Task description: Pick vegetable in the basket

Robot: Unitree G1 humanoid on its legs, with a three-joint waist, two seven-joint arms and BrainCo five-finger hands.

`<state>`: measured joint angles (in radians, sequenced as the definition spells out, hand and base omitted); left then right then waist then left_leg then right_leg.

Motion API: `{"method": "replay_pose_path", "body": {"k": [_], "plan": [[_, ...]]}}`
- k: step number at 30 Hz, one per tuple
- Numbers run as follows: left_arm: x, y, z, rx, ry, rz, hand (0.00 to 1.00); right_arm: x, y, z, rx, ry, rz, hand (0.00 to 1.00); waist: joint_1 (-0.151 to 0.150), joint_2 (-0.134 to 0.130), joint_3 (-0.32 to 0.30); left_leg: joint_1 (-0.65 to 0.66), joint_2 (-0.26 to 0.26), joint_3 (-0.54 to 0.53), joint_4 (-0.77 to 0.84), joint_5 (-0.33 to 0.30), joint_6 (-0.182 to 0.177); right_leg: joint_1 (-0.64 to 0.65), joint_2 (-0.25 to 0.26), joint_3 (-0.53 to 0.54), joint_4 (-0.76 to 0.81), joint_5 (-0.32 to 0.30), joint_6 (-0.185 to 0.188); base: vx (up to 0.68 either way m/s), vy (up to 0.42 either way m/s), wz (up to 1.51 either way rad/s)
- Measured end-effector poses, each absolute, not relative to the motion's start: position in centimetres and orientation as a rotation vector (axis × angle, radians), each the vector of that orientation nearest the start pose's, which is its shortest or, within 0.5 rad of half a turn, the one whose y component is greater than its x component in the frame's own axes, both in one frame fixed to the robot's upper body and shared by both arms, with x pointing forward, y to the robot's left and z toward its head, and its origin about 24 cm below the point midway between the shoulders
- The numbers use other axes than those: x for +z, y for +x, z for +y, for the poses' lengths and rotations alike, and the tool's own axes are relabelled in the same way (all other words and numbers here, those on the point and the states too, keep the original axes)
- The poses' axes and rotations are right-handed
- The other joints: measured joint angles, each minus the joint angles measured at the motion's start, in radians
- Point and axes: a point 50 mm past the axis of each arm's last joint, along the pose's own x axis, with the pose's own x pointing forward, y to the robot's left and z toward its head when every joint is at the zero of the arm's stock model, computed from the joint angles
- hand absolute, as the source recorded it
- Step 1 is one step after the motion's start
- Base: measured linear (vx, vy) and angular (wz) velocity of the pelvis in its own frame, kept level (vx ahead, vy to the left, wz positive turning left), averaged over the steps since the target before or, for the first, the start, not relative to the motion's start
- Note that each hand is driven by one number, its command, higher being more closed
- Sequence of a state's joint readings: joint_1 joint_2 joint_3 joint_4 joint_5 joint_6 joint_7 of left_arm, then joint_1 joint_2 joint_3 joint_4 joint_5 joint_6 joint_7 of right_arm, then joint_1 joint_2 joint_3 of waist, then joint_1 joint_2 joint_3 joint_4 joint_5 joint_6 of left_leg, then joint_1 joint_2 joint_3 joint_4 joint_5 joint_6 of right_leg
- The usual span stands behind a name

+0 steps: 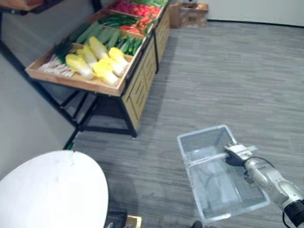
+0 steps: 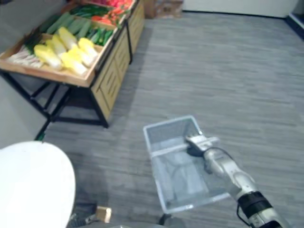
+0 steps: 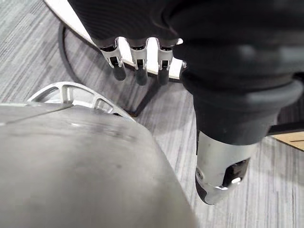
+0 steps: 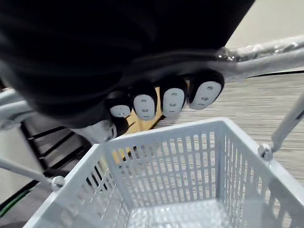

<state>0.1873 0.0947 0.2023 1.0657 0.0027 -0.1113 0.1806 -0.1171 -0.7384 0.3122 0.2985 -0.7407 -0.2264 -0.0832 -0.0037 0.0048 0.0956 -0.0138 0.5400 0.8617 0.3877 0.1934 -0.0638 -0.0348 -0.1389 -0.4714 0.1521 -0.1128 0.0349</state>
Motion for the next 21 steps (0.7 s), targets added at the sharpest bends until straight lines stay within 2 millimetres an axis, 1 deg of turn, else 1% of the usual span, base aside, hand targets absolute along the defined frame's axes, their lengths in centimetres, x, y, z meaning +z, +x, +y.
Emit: {"method": "replay_pose_path", "body": {"k": [1, 2, 3, 4, 5, 6, 7, 8, 9, 10, 11, 12, 13, 15, 17, 21], "plan": [[-16.2, 4.9, 22.4, 0.445, 0.092, 1.125, 0.00, 3.2, 25.9, -24.1, 0.381, -1.478, -0.029, 1.00, 0.000, -0.001, 0.001, -0.018, -0.032, -0.096, 0.031, -0.048, -0.044, 0.005, -0.010, 0.026, -0.009, 0.005, -0.007, 0.03, 0.004, -0.92], [-16.2, 4.9, 22.2, 0.443, 0.086, 1.116, 0.00, 3.4, 25.9, -24.4, 0.382, -1.494, -0.028, 1.00, 0.002, -0.001, 0.001, -0.047, -0.104, -0.243, 0.050, -0.121, -0.081, 0.005, -0.025, 0.057, -0.022, 0.012, -0.015, 0.03, 0.070, -1.00], [-16.2, 4.9, 21.9, 0.439, 0.081, 1.112, 0.00, 3.5, 25.8, -24.7, 0.389, -1.509, -0.023, 1.00, 0.009, 0.001, 0.003, -0.071, -0.183, -0.374, 0.047, -0.193, -0.087, 0.006, -0.030, 0.103, -0.042, 0.018, -0.016, 0.03, 0.089, -1.25], [-16.2, 4.8, 21.8, 0.434, 0.082, 1.111, 0.00, 3.3, 25.8, -24.5, 0.396, -1.505, -0.023, 1.00, 0.011, 0.003, 0.004, -0.079, -0.245, -0.452, 0.009, -0.241, -0.082, 0.008, -0.027, 0.141, -0.055, 0.025, -0.014, 0.05, 0.140, -1.06], [-16.2, 4.8, 21.7, 0.429, 0.082, 1.111, 0.00, 3.3, 25.7, -24.5, 0.401, -1.503, -0.024, 1.00, 0.010, 0.005, 0.005, -0.083, -0.272, -0.478, -0.020, -0.249, -0.081, 0.009, -0.024, 0.153, -0.055, 0.027, -0.010, 0.06, 0.164, -0.86], [-16.2, 5.0, 21.7, 0.419, 0.084, 1.103, 0.00, 3.2, 25.7, -24.4, 0.410, -1.503, -0.025, 1.00, 0.009, 0.011, 0.009, -0.087, -0.313, -0.525, -0.091, -0.243, -0.079, 0.010, -0.013, 0.173, -0.053, 0.032, -0.003, 0.09, 0.214, -0.66], [-16.2, 5.2, 21.4, 0.408, 0.076, 1.093, 0.00, 3.5, 25.7, -24.4, 0.410, -1.500, -0.034, 1.00, 0.010, 0.026, 0.015, -0.087, -0.336, -0.549, -0.163, -0.203, -0.057, 0.010, 0.006, 0.188, -0.048, 0.037, 0.009, 0.09, 0.185, -0.55], [-16.1, 5.3, 21.4, 0.406, 0.076, 1.090, 0.00, 3.5, 25.7, -24.2, 0.413, -1.490, -0.037, 1.00, 0.008, 0.024, 0.014, -0.073, -0.337, -0.550, -0.175, -0.213, -0.056, 0.006, 0.006, 0.193, -0.052, 0.038, 0.018, 0.09, 0.167, -0.31], [-15.9, 5.8, 21.7, 0.404, 0.082, 1.067, 0.00, 3.9, 25.7, -24.0, 0.422, -1.484, -0.059, 1.00, 0.007, 0.013, 0.019, -0.071, -0.355, -0.572, -0.203, -0.213, -0.056, 0.005, -0.005, 0.195, -0.083, 0.053, 0.041, 0.06, 0.117, -0.05], [-15.8, 6.1, 21.8, 0.401, 0.087, 1.053, 0.00, 4.2, 25.7, -23.9, 0.425, -1.482, -0.074, 1.00, 0.008, 0.005, 0.025, -0.072, -0.363, -0.573, -0.215, -0.213, -0.056, 0.005, -0.009, 0.197, -0.102, 0.062, 0.052, 0.05, 0.137, -0.05], [-15.7, 6.6, 21.9, 0.396, 0.091, 1.038, 0.00, 4.6, 25.8, -23.6, 0.432, -1.473, -0.101, 1.00, 0.012, -0.003, 0.033, -0.072, -0.375, -0.574, -0.240, -0.213, -0.056, 0.006, -0.012, 0.200, -0.137, 0.090, 0.062, 0.03, 0.127, -0.02], [-15.7, 6.5, 21.9, 0.392, 0.095, 1.043, 0.00, 4.8, 25.8, -23.3, 0.438, -1.469, -0.117, 1.00, 0.015, -0.003, 0.033, -0.070, -0.386, -0.573, -0.264, -0.213, -0.056, 0.007, -0.016, 0.200, -0.160, 0.114, 0.068, 0.03, 0.116, -0.02], [-15.7, 6.5, 21.9, 0.390, 0.095, 1.044, 0.00, 4.9, 25.9, -23.2, 0.444, -1.468, -0.123, 1.00, 0.015, -0.001, 0.034, -0.068, -0.391, -0.573, -0.271, -0.213, -0.056, 0.007, -0.019, 0.201, -0.168, 0.121, 0.075, 0.03, 0.096, 0.02], [-15.8, 6.5, 21.7, 0.398, 0.073, 1.046, 0.00, 4.7, 25.7, -23.1, 0.460, -1.445, -0.115, 1.00, 0.015, 0.013, 0.037, -0.058, -0.405, -0.587, -0.294, -0.213, -0.055, 0.015, -0.024, 0.198, -0.174, 0.132, 0.087, 0.02, 0.054, 0.05], [-15.9, 6.4, 21.4, 0.390, 0.064, 1.050, 0.00, 4.0, 25.2, -23.1, 0.474, -1.415, -0.081, 1.00, 0.017, 0.020, 0.036, -0.025, -0.412, -0.602, -0.330, -0.213, -0.055, 0.035, -0.024, 0.195, -0.179, 0.133, 0.089, 0.01, 0.008, 0.02], [-15.8, 6.4, 21.5, 0.380, 0.063, 1.049, 0.00, 2.5, 23.9, -23.1, 0.475, -1.366, -0.024, 1.00, 0.026, 0.015, 0.033, -0.001, -0.424, -0.608, -0.391, -0.216, -0.048, 0.026, -0.019, 0.200, -0.198, 0.134, 0.091, -0.03, 0.029, -0.06]]}}
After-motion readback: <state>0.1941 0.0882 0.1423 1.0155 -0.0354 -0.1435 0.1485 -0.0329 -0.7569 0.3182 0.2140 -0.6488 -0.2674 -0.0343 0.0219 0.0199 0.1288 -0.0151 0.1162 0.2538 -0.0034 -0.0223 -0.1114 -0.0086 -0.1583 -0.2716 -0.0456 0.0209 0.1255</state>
